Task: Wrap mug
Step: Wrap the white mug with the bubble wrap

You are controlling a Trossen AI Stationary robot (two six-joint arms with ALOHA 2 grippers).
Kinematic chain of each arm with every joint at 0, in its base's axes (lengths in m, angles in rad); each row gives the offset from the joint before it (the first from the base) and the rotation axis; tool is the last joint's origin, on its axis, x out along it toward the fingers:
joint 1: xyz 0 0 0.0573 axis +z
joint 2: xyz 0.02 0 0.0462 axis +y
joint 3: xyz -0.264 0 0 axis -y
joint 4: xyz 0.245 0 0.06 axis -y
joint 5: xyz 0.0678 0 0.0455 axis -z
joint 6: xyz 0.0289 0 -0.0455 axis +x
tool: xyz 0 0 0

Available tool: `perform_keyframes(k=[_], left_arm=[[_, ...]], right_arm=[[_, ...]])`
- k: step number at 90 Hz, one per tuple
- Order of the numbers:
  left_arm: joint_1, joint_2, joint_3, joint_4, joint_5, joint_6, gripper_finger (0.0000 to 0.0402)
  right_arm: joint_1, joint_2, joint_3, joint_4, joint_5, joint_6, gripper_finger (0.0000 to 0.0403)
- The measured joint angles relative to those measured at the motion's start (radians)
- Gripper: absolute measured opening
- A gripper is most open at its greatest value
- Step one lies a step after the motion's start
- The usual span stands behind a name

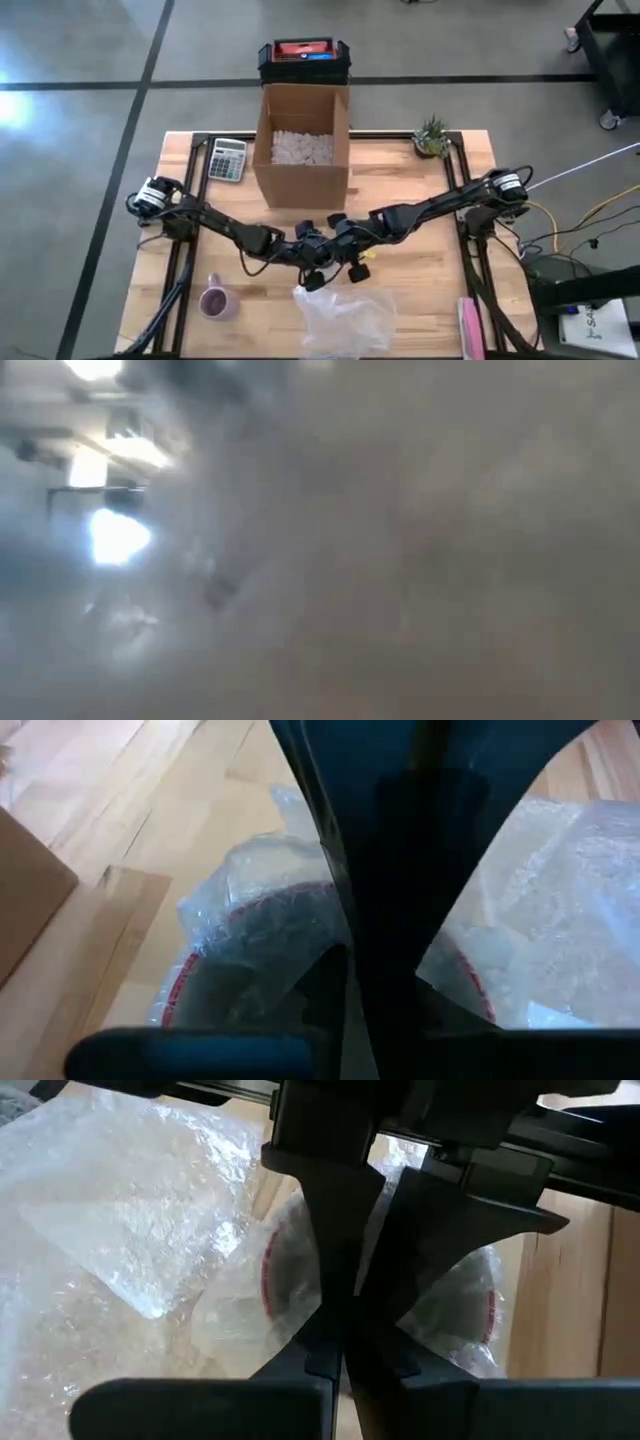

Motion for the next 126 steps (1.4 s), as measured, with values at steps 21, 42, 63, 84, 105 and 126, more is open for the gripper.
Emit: perform_keyframes(k=[21,42,63,84,105,126], left_arm=[[0.000,-0.012,0.012,-0.004,-0.001,0.008,0.0021],[-0.007,-0.085,0.007,-0.059,0.007,0.016,0.0021],[-0.008,-0.116,0.007,-0.065,0.006,0.019,0.0021],[-0.009,-0.116,0.007,-0.050,-0.001,0.016,0.0021],[-0.008,-0.106,0.007,-0.019,-0.003,0.021,0.0021],[-0.008,-0.057,0.012,0.027,-0.013,0.016,0.0021]], right_arm=[[0.000,-0.002,-0.001,-0.008,0.000,0.001,0.0000],[0.000,0.003,-0.003,-0.006,0.004,0.013,0.0000],[0.000,0.002,-0.003,-0.013,0.002,0.013,0.0000],[0.000,0.002,-0.003,-0.014,0.001,0.010,0.0000],[0.000,0.001,-0.004,-0.021,-0.002,0.008,0.0000],[0.001,0.001,-0.006,-0.034,-0.006,0.006,0.0000]])
